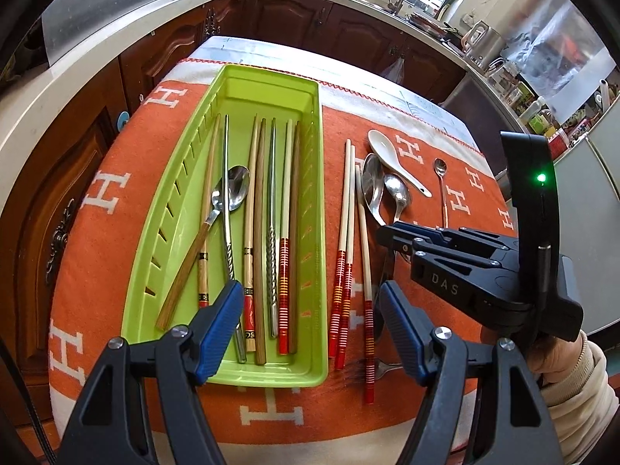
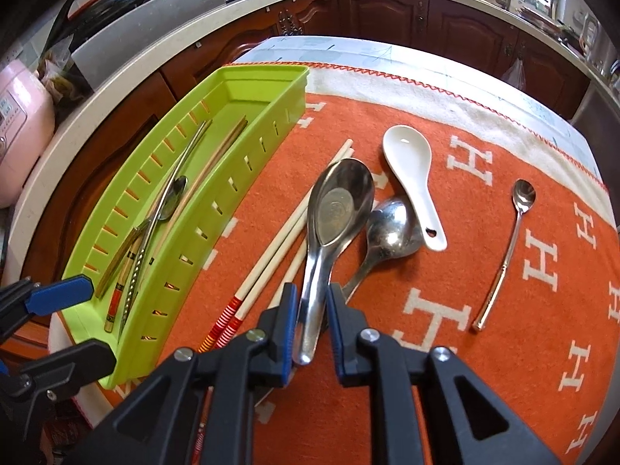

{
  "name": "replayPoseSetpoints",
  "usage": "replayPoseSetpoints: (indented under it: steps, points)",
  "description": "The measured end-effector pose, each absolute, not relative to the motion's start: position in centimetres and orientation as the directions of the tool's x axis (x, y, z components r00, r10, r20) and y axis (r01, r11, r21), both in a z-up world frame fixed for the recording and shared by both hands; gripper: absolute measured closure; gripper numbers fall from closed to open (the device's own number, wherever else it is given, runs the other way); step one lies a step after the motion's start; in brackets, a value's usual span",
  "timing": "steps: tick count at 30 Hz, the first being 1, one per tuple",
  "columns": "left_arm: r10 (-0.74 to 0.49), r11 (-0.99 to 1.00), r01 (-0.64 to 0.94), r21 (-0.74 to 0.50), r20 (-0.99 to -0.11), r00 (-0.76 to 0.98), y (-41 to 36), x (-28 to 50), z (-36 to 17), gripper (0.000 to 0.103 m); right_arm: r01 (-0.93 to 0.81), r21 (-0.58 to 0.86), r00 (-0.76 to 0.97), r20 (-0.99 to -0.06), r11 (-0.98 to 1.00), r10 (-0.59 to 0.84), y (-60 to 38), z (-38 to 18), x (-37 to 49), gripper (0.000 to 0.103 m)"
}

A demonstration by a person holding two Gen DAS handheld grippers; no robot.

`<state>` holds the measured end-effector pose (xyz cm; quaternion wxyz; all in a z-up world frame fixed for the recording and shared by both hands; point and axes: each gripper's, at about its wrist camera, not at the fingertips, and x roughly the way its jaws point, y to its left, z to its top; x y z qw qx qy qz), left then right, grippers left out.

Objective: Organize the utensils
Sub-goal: 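Close the right tool on a large silver spoon, then lift the silver spoon off the blanket with the right tool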

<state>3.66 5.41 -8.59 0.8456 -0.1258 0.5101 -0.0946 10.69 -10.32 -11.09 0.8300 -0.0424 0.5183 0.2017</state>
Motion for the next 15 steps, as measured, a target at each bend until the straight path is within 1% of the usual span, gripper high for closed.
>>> replayPoseSetpoints:
  steps: [4, 7, 15]
  points:
    - [-0.288, 0.951, 0.029, -0.309, -0.842, 0.456, 5.3, 3.8, -8.8, 0.032, -0.370, 0.152, 0.384, -0.873, 0.916, 0.300, -10.8, -11.1, 10.5, 0.093]
    - [-0.298, 0.947, 0.026, -0.321, -0.841, 0.451, 5.3, 3.8, -8.9, 0.032, -0.371, 0.163, 0.392, -0.865, 0.914, 0.314, -11.2, -10.9, 10.1, 0.102]
    - [-0.295, 0.949, 0.037, -0.313, -0.843, 0.450, 5.1, 3.8, -9.0, 0.032, -0.344, 0.189, 0.403, -0.855, 0.920, 0.326, -12.4, -10.5, 9.0, 0.102]
